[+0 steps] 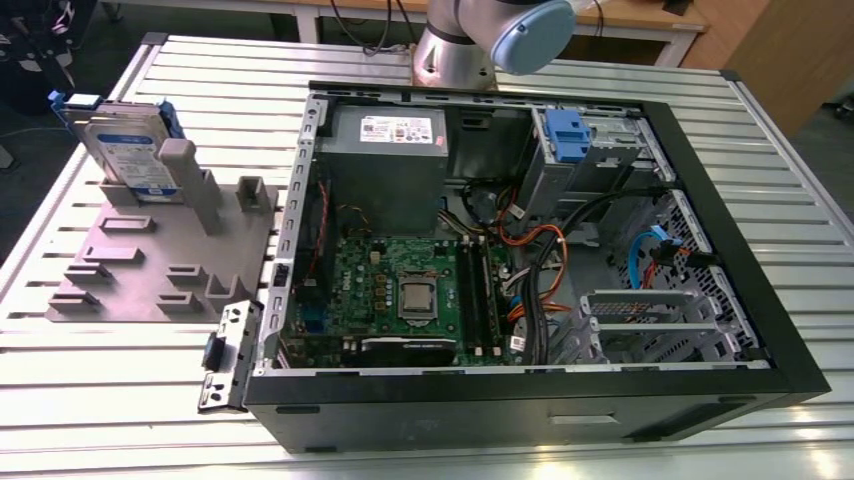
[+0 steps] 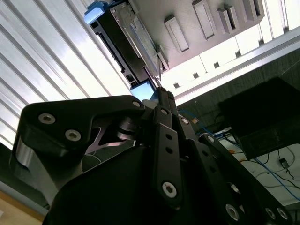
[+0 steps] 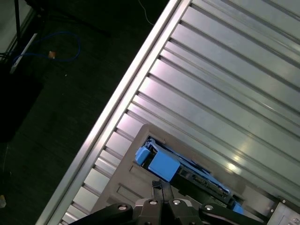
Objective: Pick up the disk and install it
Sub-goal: 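Pick up the disk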
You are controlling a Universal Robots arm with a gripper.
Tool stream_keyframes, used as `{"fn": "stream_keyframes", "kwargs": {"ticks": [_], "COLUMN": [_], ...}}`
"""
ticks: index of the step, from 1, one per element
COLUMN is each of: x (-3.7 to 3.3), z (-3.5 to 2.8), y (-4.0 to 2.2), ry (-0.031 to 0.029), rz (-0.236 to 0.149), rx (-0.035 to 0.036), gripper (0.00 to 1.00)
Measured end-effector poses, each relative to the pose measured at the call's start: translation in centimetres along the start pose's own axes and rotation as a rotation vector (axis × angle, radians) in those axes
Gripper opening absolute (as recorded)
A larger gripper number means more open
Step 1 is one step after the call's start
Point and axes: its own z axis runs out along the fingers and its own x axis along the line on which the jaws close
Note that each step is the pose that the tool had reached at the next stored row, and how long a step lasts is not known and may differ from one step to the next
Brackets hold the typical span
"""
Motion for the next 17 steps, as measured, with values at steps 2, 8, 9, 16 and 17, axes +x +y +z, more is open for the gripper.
{"fn": "stream_keyframes", "kwargs": {"ticks": [2, 8, 9, 16, 17], "x": [0.0, 0.0, 0.0, 0.0, 0.0], "z": [0.0, 0.0, 0.0, 0.0, 0.01], "y": [0.0, 0.0, 0.0, 0.0, 0.0], "ry": [0.0001, 0.0013, 0.0017, 0.0047, 0.0047], "rz": [0.0, -0.03, -0.04, -0.117, -0.125], "rx": [0.0, 0.0004, 0.0006, 0.0011, 0.0007], "gripper": [0.11, 0.11, 0.11, 0.11, 0.11]}}
